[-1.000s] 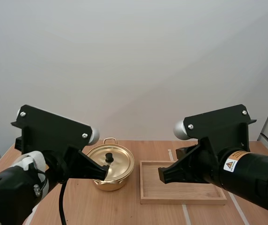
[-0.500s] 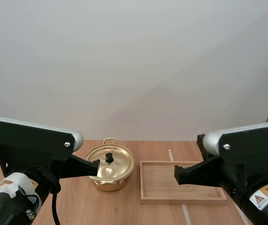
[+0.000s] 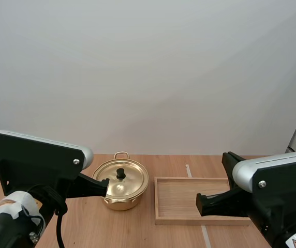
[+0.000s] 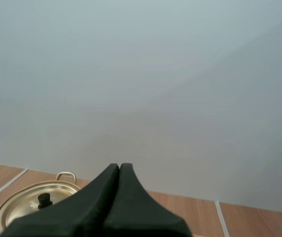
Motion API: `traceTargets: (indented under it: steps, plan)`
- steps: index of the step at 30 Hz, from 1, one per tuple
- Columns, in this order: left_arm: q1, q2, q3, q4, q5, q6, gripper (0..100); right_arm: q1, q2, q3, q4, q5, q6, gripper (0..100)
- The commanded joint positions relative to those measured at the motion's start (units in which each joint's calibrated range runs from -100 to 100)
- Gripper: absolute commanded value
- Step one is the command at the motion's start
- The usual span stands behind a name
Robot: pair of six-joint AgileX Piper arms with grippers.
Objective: Open the lid, put the grape in the pot, and close it
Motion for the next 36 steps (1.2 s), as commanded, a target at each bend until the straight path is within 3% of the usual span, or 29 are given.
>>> traceTargets:
  steps: [1, 7, 11, 15, 19, 24, 31, 36]
  plan:
    - [0.21, -0.41, 1.59, -0.36, -4.37, 0.14, 0, -0.23, -0.36, 0.03, -1.93, 2.39, 0.05, 0]
    - [0.21, -2.42, 6.58, -0.88, -14.31, -1.41, 0, -0.23, -0.36, 4.0, -2.84, 0.92, 0.05, 0]
    - [0.21, -5.98, 10.09, -0.88, -22.14, -1.53, 0, -0.71, -0.36, 12.17, -2.98, -7.17, 0.05, 0]
    - [0.05, -8.51, 10.66, -0.69, -21.83, -2.5, 0, -2.58, -0.36, 17.8, -2.36, -16.96, 0.05, 0]
    - [-2.76, -8.51, 10.66, 1.44, -21.44, -2.4, 0, -4.43, -0.36, 19.33, 2.67, -19.3, 0.05, 0]
    - [-4.04, -8.61, 10.66, 4.4, -19.63, -2.4, 0, -5.31, -0.36, 21.78, 4.09, -20.19, 0.05, 0]
    - [-3.66, -10.19, 18.67, 4.4, -20.48, -2.39, 0, -5.31, -0.36, 30.14, 3.61, -31.86, 0.05, 0]
    - [-3.1, -12.23, 26.74, 4.4, -32.33, -2.04, 0, -4.72, -0.36, 33.63, 3.61, -38.25, -0.33, 0]
